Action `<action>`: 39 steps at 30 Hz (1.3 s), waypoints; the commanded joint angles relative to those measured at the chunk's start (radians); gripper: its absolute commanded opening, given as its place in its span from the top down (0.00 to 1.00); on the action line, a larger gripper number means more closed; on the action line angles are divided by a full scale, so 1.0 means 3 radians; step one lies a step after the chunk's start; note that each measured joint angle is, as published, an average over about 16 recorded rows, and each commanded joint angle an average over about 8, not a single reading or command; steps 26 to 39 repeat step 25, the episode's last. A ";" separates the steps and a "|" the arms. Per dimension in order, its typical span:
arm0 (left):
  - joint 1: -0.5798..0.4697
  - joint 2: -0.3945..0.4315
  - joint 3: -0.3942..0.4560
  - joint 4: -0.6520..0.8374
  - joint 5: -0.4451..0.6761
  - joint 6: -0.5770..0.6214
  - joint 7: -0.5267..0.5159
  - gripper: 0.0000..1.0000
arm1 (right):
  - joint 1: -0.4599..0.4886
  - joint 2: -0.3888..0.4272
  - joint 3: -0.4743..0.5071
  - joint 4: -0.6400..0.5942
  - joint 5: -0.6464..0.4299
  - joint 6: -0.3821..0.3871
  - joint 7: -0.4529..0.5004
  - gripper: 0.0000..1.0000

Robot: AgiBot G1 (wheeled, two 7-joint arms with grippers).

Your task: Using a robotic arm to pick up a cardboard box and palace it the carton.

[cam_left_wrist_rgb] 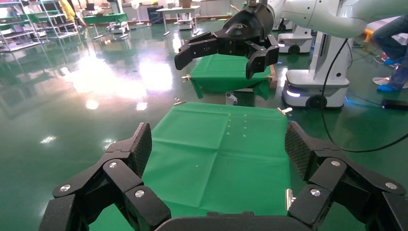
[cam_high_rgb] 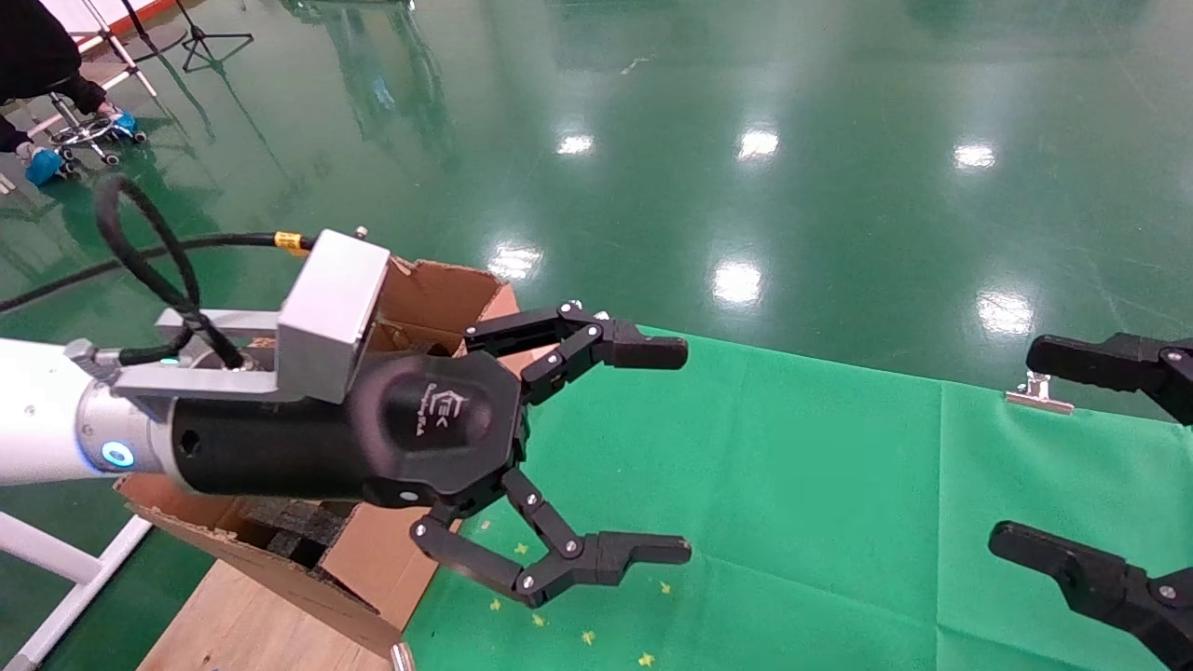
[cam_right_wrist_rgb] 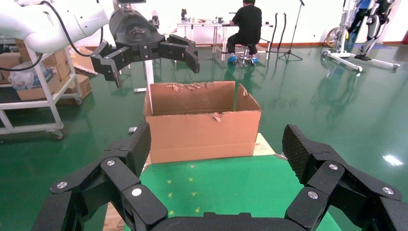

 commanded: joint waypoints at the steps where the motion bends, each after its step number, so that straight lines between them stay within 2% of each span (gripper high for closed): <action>1: -0.0001 0.0000 0.0001 0.0001 0.0002 0.0000 0.0000 0.00 | 0.0000 0.0000 0.0000 0.0000 0.0000 0.0000 0.0000 0.00; 39: -0.0007 0.0003 0.0007 0.0006 0.0009 0.0003 -0.0003 0.00 | 0.0000 0.0000 0.0000 0.0000 0.0000 0.0000 0.0000 0.00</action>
